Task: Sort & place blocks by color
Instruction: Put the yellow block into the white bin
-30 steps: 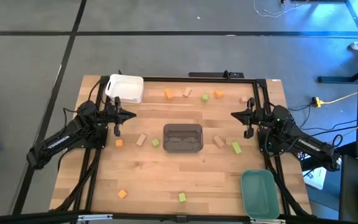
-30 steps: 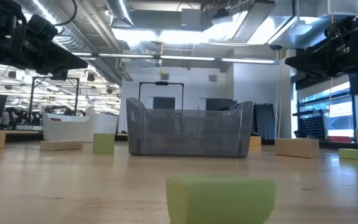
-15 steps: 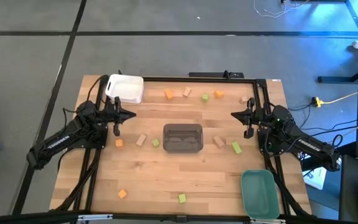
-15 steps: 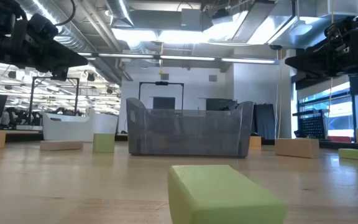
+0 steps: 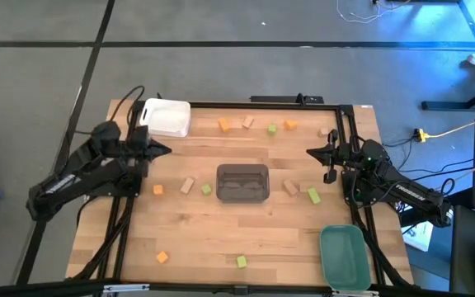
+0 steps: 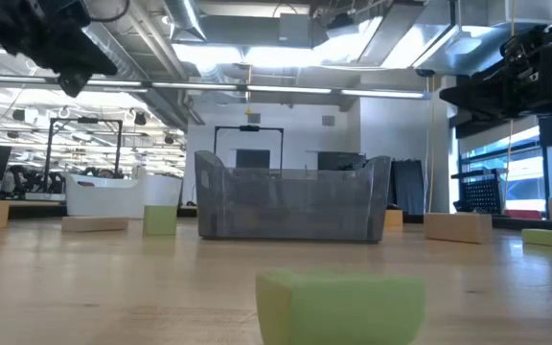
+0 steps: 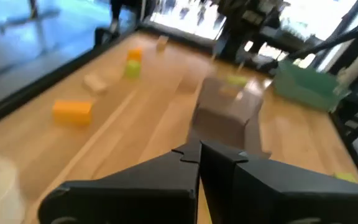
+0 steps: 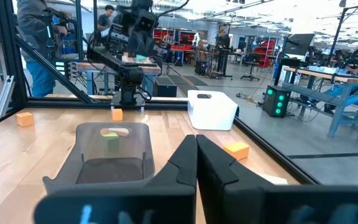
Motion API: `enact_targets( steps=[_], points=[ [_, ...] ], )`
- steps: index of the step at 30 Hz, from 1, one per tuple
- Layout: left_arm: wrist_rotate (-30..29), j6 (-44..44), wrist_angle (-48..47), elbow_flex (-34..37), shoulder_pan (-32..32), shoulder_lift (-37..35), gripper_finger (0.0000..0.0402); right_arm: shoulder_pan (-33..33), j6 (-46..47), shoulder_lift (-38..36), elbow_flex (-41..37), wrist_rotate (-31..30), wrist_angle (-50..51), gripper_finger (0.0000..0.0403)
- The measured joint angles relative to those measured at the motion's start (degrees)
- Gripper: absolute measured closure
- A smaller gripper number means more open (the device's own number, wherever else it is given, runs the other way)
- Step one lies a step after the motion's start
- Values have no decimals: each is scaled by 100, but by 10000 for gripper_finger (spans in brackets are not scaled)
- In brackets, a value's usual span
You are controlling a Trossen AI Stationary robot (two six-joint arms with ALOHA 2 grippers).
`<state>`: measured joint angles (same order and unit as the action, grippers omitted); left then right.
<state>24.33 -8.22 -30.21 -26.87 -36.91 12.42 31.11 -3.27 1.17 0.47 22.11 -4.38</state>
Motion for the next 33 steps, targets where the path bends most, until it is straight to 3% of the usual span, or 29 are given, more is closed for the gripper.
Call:
enact_targets(
  steps=[4, 9, 17, 26, 33],
  points=[
    [-255, 171, -378, -725, 0, 767, 378, 0, 0, -1, 0, 0, 0, 402],
    [-275, 633, -1028, -1468, 114, 1592, 308, 0, 0, -2, 0, 0, 0, 402],
    [-453, 531, -2195, -2080, 599, 2593, 227, -1, 0, -1, -2, 0, 0, 402],
    [-1012, -1537, -2179, -2105, 863, 2925, 203, -2, 0, -2, 0, 0, 0, 402],
    [-690, -1717, -2395, -2105, 863, 2916, 204, -1, 0, -1, 0, 0, 0, 402]
  ],
)
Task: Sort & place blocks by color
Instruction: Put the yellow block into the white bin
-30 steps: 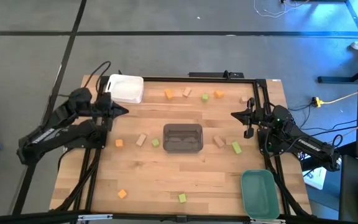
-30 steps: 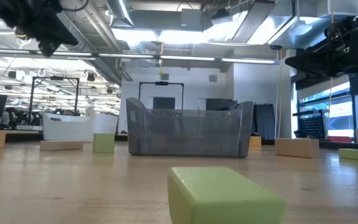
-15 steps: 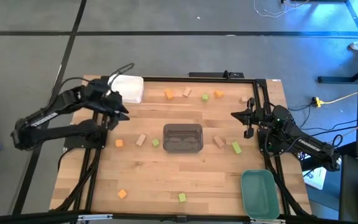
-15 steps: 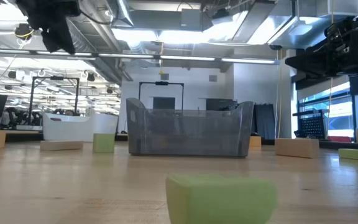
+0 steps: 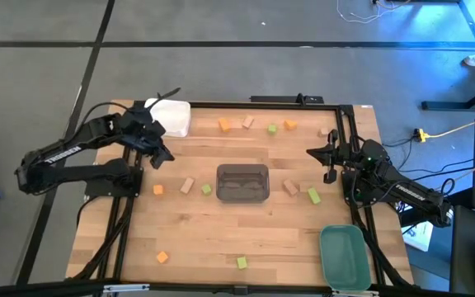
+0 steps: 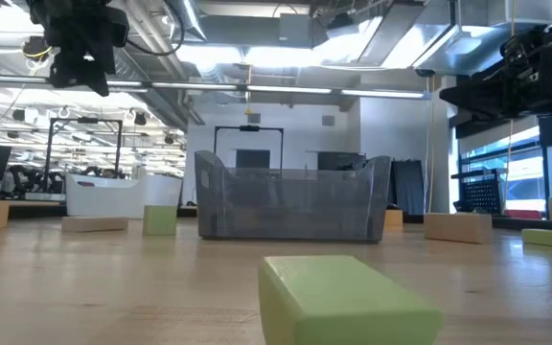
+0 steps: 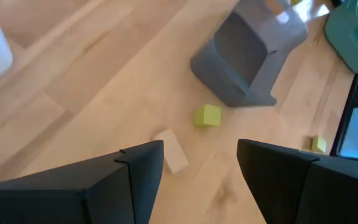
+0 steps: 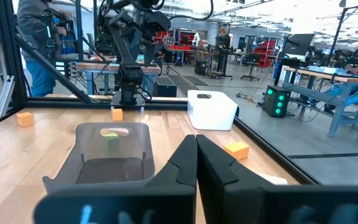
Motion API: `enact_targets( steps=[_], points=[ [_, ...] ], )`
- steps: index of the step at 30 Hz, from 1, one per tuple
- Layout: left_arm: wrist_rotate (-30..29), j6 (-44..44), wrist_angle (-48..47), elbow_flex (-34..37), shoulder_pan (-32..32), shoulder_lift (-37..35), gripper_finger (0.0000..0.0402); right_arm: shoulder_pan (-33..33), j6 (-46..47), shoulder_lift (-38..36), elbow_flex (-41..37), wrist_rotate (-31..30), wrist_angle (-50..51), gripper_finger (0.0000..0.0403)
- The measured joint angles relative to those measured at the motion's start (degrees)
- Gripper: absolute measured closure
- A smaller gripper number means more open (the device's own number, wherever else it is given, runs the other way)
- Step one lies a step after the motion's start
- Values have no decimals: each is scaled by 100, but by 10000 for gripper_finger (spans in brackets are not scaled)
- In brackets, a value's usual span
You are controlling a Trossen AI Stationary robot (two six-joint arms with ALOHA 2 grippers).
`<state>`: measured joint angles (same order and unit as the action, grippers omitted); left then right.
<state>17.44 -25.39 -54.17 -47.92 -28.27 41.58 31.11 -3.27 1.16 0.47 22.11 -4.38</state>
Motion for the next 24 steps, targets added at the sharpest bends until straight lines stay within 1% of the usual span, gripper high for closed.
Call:
enact_targets(
  steps=[4, 8, 10, 12, 14, 17, 20, 22, 24],
  points=[
    [43, -83, -212, 0, -2, 7, 206, -1, 0, -1, 0, 0, 0, 402],
    [397, 198, -804, 1, 15, 9, 207, -1, 0, 0, 0, 0, 0, 402],
    [403, 211, -1202, 0, 131, 11, 207, 1, 0, -1, -2, 0, 0, 402],
    [282, 146, -1531, 2, 313, 53, 207, -1, 0, 1, 0, 0, 0, 402],
    [134, -242, -1724, 2, 539, 136, 207, -1, 0, 1, 0, 0, 0, 402],
    [-19, -1354, -1758, 2, 881, 292, 207, -1, 0, -1, 0, 0, 0, 402],
    [-119, -2190, -1754, 2, 1230, 493, 207, -1, 0, 0, 0, 0, 0, 402],
    [-316, -2793, -1754, 2, 1470, 674, 207, -1, 0, 0, 0, 0, 0, 402],
    [-533, -3033, -1732, 4, 1719, 858, 207, -1, 0, 1, 0, 0, 0, 402]
  ],
)
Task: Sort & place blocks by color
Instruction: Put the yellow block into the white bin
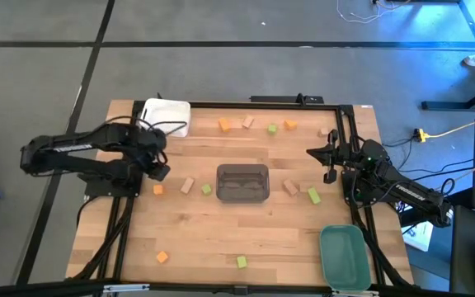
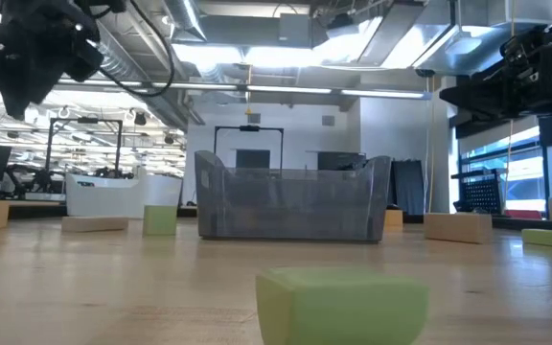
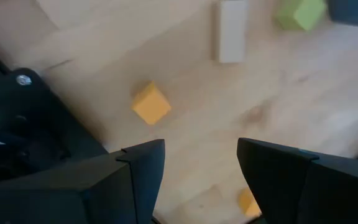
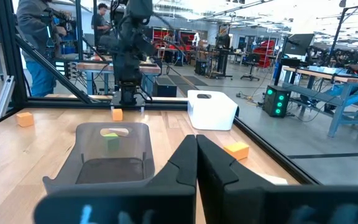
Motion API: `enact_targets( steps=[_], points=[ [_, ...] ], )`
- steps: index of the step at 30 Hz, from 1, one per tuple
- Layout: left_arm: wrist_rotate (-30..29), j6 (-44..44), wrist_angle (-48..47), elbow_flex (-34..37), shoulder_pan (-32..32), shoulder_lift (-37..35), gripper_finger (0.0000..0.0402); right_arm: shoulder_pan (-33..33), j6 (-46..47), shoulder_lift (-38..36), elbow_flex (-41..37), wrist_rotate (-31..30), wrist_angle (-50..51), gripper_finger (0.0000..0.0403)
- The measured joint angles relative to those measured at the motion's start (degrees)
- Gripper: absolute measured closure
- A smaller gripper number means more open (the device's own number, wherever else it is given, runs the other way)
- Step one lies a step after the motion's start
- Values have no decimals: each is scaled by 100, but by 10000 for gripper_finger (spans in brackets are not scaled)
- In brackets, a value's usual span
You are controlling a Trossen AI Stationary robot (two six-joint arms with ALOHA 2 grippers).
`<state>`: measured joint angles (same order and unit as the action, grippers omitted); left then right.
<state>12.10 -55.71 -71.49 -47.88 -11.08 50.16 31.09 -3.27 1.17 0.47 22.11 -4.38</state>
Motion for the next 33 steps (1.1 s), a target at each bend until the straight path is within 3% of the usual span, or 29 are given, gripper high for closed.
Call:
enact_targets(
  steps=[3, 7, 13, 17, 22, 33],
  points=[
    [-427, -333, 4, 0, 350, 252, 207, 0, 0, -1, 0, 0, 0, 402],
    [-765, 80, 60, 2, 800, 666, 207, 0, 0, 0, 0, 0, 0, 402],
    [-831, 184, 99, 0, 1352, 1377, 207, 2, 0, -2, 0, 0, 0, 402],
    [-785, -260, 238, 2, 1508, 1930, 207, 0, 0, 0, 0, 0, 0, 402],
    [-746, 483, 622, 2, 1704, 2561, 207, 0, 0, -2, 0, 0, 0, 402],
    [-628, 1687, 527, 2, 1727, 3715, 207, 0, 0, -2, -2, 0, 0, 402]
  ],
)
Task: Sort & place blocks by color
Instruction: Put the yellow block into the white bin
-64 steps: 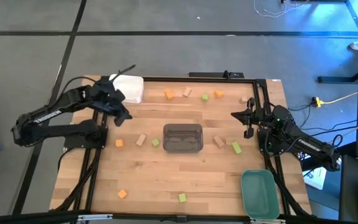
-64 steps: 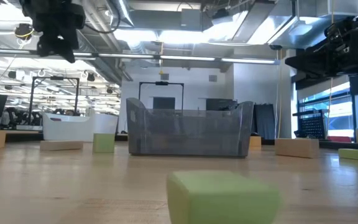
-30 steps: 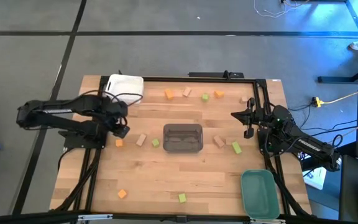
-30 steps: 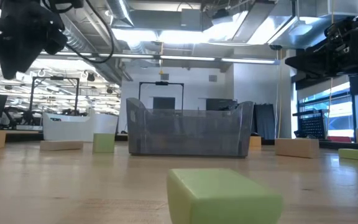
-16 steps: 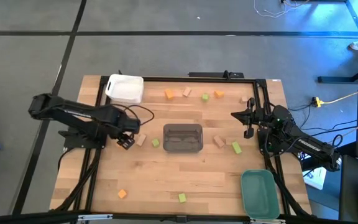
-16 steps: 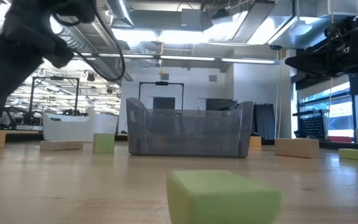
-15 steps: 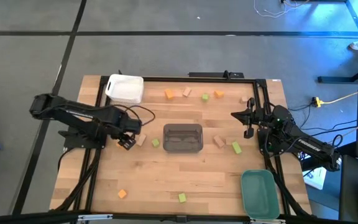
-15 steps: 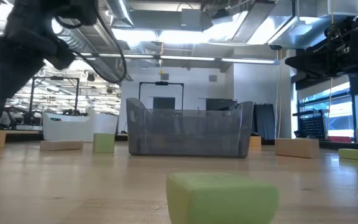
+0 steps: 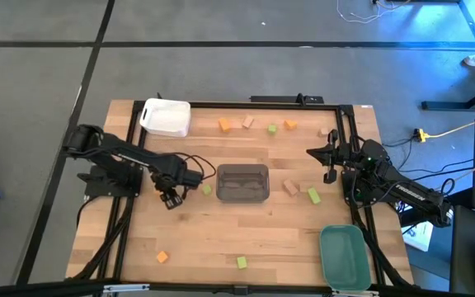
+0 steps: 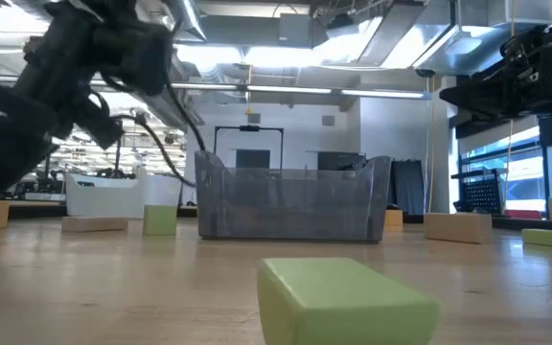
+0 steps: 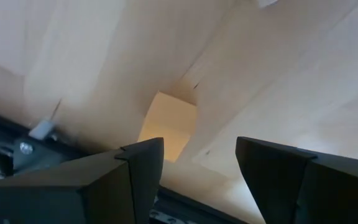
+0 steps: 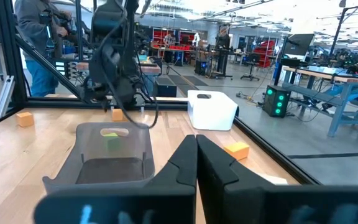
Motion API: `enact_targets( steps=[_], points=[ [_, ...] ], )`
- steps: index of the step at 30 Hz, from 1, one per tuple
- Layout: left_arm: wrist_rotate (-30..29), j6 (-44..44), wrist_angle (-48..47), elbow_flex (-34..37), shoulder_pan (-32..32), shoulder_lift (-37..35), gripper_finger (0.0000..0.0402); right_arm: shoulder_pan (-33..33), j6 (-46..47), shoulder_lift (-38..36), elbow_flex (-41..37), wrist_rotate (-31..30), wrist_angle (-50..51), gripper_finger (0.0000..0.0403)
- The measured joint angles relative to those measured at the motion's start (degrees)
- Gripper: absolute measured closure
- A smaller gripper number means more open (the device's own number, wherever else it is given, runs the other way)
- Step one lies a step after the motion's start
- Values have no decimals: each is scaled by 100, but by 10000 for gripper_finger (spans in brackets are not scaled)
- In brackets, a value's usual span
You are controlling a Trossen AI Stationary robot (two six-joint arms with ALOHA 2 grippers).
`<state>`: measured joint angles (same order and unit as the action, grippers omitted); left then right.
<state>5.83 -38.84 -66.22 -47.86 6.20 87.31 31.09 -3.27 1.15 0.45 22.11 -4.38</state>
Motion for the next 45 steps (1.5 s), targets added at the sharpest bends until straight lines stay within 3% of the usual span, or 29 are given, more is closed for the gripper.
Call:
enact_targets(
  steps=[32, 45],
  points=[
    [-352, 1131, -135, 2, 0, 249, 207, 0, 0, 2, 2, 0, 0, 402],
    [-228, 1105, 203, 513, -2, 249, 212, 0, 0, 1, 0, 0, 0, 402]
  ],
)
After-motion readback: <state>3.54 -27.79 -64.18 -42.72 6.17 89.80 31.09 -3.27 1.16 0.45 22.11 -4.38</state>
